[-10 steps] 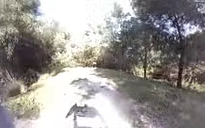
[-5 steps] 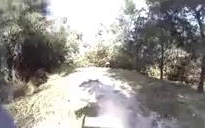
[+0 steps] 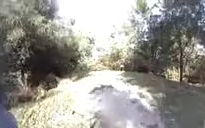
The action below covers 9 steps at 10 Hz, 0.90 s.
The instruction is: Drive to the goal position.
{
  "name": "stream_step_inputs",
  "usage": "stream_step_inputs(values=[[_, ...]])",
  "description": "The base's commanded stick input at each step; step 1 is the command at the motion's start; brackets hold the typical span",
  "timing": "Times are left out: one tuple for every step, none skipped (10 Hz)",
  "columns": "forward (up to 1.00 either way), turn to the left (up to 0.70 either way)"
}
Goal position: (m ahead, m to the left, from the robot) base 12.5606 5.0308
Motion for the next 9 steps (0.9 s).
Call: stream_step_inputs(values=[[0.70,0.00],[0.70,0.00],[0.70,0.00],[0.70,0.00],[0.70,0.00],[0.70,0.00],[0.70,0.00],[0.70,0.00],[0.70,0.00]])
